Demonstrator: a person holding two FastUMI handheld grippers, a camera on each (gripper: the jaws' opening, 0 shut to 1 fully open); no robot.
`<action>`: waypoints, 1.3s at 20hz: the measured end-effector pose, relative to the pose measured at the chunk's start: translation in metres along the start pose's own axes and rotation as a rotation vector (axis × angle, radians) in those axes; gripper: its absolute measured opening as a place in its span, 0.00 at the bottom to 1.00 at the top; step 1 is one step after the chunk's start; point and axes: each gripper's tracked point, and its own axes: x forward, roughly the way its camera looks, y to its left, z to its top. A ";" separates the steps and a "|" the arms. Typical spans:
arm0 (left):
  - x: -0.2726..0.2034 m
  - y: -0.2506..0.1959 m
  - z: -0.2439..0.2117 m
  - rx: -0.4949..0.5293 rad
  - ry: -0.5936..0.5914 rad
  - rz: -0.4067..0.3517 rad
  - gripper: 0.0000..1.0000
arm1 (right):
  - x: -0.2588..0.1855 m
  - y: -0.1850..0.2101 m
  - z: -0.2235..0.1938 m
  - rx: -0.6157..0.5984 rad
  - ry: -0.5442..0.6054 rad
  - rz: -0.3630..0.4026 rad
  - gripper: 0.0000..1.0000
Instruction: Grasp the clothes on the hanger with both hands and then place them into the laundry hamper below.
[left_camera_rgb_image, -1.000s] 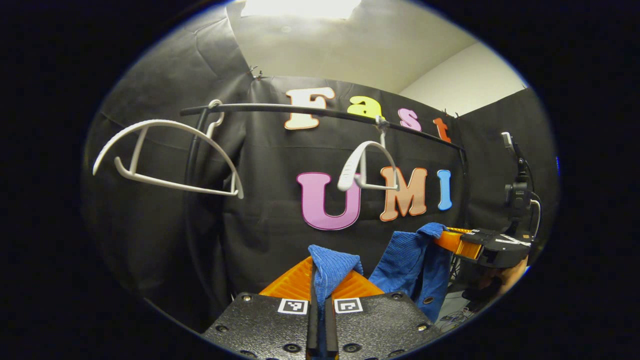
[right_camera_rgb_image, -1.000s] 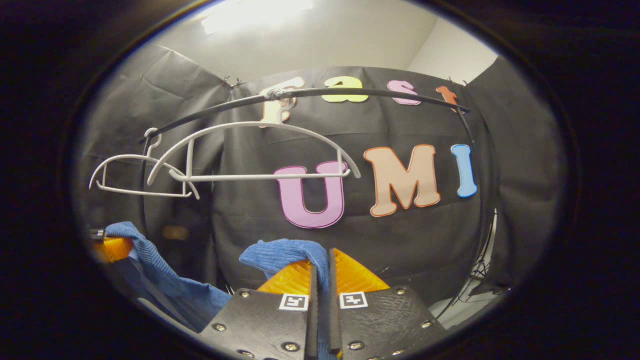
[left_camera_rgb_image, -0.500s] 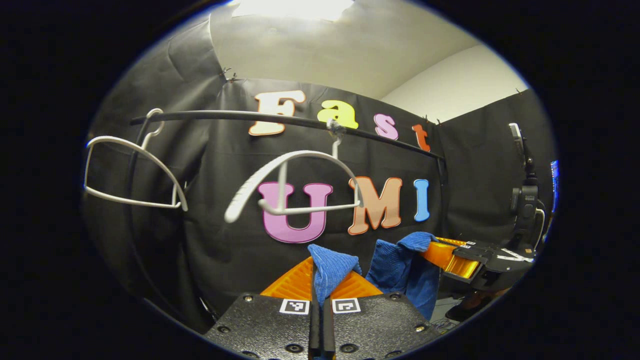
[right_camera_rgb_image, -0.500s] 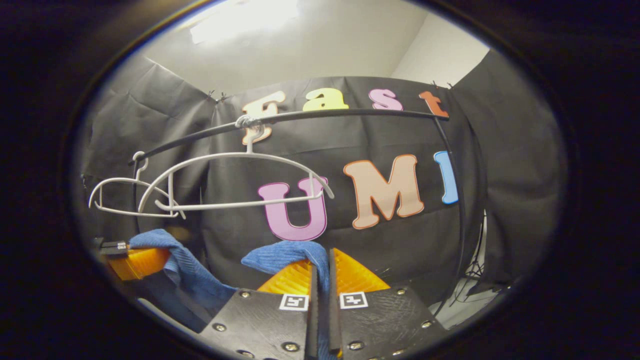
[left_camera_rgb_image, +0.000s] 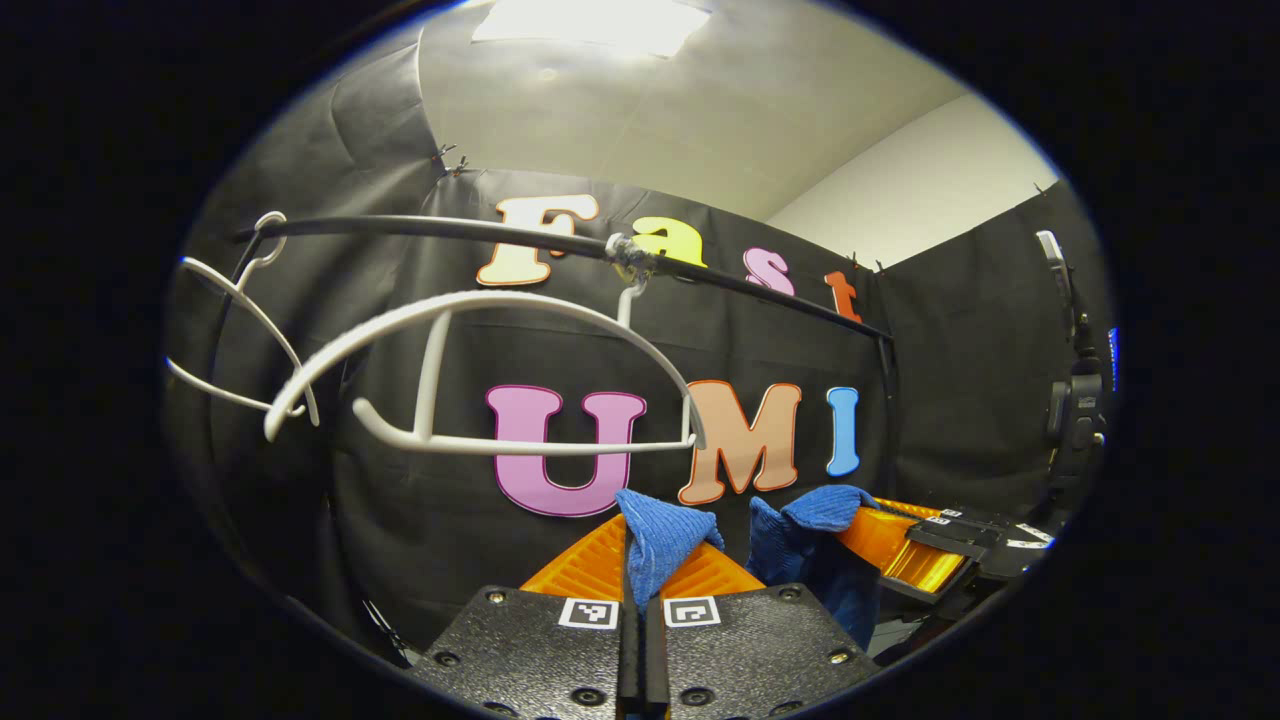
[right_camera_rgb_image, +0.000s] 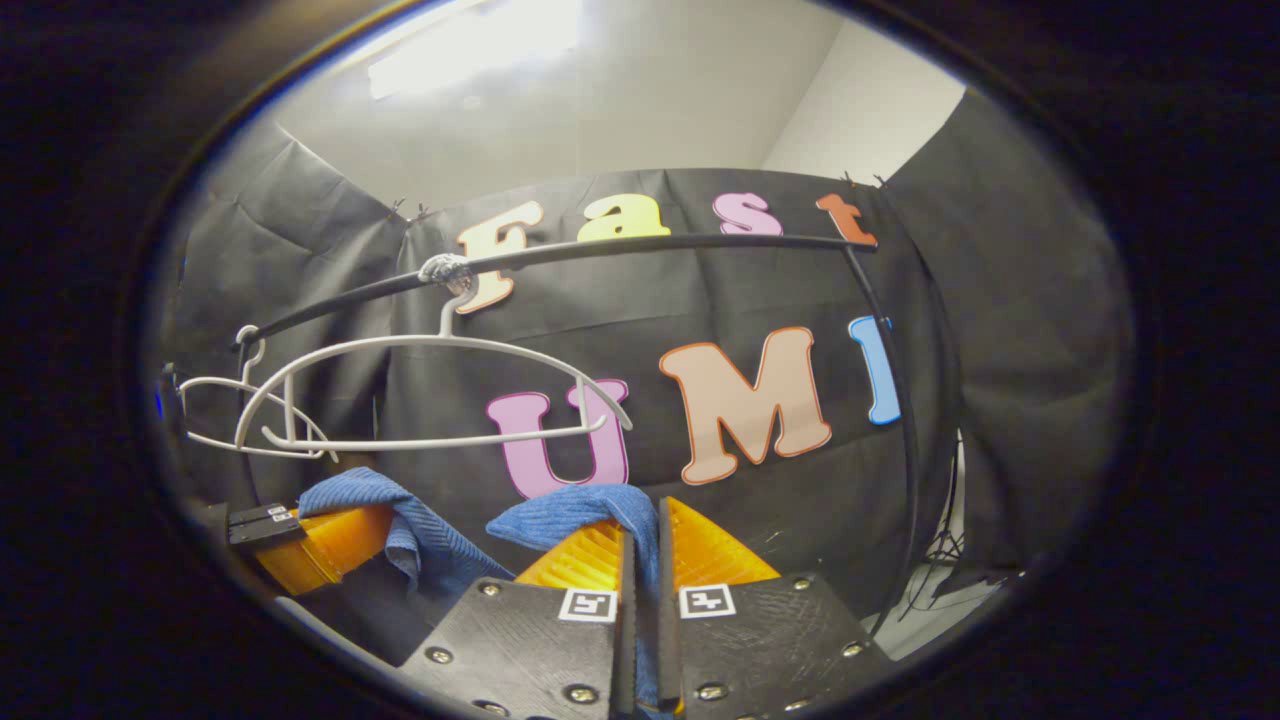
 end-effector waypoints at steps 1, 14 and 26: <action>0.001 0.002 -0.008 0.006 -0.001 0.010 0.02 | 0.004 0.001 -0.010 0.017 0.013 0.008 0.09; -0.005 0.067 -0.145 0.041 0.199 0.126 0.03 | 0.025 0.015 -0.156 0.052 0.229 0.046 0.09; -0.020 0.096 -0.250 0.043 0.378 0.161 0.03 | 0.019 -0.016 -0.247 -0.107 0.338 -0.027 0.08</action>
